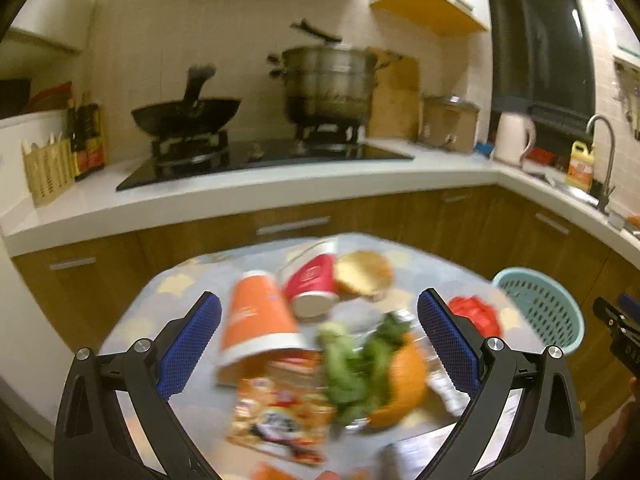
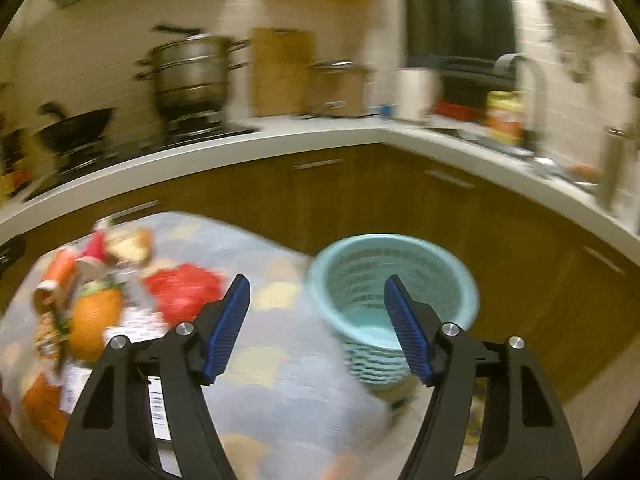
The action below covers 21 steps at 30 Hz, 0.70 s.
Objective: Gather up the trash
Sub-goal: 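Grasp the red plastic bag with the right tool while the left tool grasps the orange paper cup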
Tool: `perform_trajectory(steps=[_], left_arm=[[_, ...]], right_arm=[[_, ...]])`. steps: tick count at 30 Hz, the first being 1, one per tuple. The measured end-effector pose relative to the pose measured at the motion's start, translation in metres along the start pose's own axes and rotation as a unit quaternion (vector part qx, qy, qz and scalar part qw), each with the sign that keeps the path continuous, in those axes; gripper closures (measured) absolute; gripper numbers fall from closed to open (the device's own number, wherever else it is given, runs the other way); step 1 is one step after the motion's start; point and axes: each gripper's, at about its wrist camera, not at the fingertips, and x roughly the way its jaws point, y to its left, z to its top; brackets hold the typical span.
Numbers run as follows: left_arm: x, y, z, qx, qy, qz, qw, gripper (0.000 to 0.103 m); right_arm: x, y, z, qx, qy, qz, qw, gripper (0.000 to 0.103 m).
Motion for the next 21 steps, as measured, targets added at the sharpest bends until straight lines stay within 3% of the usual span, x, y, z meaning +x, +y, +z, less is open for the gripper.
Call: perform_trajectory(steps=[3,8,15,18,21], left_arm=[[0.015,0.030,0.004,-0.010,0.028,-0.018,0.9994,0.008],[0.048,0.071,0.009,-0.055,0.068,-0.061,0.9943,0.008],[0.111,0.086,-0.002,-0.088,0.131,-0.070,0.9850,0.008],[0.126,0.091,-0.011,-0.109,0.157,-0.095,0.9771,0.010],[0.135,0.094,-0.017,-0.114,0.171,-0.097,0.9738,0.013]], right_arm=[[0.027,0.026,0.004,-0.043,0.025,0.084,0.995,0.037],[0.068,0.056,0.006,-0.070,0.037,0.136,0.988,0.037],[0.107,0.067,0.011,-0.050,0.042,0.153,0.986,0.037],[0.117,0.066,0.012,-0.048,0.053,0.160,0.985,0.037],[0.127,0.069,0.011,-0.048,0.071,0.164,0.983,0.033]])
